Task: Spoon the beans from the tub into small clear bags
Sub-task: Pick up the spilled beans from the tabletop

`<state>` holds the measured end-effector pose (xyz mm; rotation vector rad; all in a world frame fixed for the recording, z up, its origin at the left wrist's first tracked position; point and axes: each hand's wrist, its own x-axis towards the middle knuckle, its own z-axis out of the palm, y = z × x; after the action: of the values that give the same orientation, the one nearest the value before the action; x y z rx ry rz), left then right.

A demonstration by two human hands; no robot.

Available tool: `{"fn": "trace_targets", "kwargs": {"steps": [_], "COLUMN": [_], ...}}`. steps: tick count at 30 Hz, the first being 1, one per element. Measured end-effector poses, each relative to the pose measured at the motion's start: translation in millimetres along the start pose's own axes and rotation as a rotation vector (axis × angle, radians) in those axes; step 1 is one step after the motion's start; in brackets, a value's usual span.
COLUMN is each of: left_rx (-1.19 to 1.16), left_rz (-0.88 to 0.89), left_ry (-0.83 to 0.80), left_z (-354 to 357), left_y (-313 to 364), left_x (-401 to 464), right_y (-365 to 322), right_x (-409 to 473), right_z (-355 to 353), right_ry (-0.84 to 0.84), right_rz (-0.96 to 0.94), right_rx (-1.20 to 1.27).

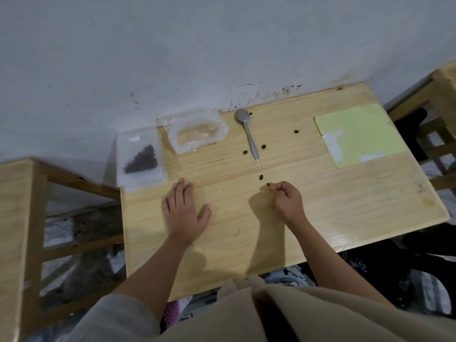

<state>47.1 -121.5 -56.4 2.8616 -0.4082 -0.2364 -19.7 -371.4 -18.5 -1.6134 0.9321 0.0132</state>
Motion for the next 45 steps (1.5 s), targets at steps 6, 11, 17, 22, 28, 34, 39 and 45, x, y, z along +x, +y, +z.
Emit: {"fn": "trace_targets", "kwargs": {"steps": [6, 11, 17, 22, 28, 34, 39, 45], "left_rx": [-0.005, -0.015, -0.006, 0.002, -0.003, 0.007, 0.003, 0.002], "left_rz": [-0.011, -0.004, -0.007, -0.009, -0.011, -0.017, -0.017, -0.019], "left_ry": [-0.020, -0.005, -0.026, -0.032, -0.031, -0.049, -0.049, -0.051], "left_z": [-1, -3, -3, -3, -4, -3, -3, -3], "left_y": [1, 1, 1, 1, 2, 2, 1, 2], "left_x": [1, 1, 2, 2, 3, 3, 3, 2], "right_y": [0, 2, -5, -16, -16, -13, -11, -8], "right_x": [11, 20, 24, 22, 19, 18, 17, 15], "right_z": [3, 5, 9, 8, 14, 14, 13, 8], "right_ry": [0.102, 0.081, 0.021, -0.094, -0.103, -0.132, -0.124, -0.141], "right_rz": [-0.248, -0.264, -0.273, -0.288, -0.195, -0.133, -0.221, -0.232], "right_rx": [-0.466, -0.623, -0.660, -0.483, -0.295, -0.177, -0.364, -0.348]}}
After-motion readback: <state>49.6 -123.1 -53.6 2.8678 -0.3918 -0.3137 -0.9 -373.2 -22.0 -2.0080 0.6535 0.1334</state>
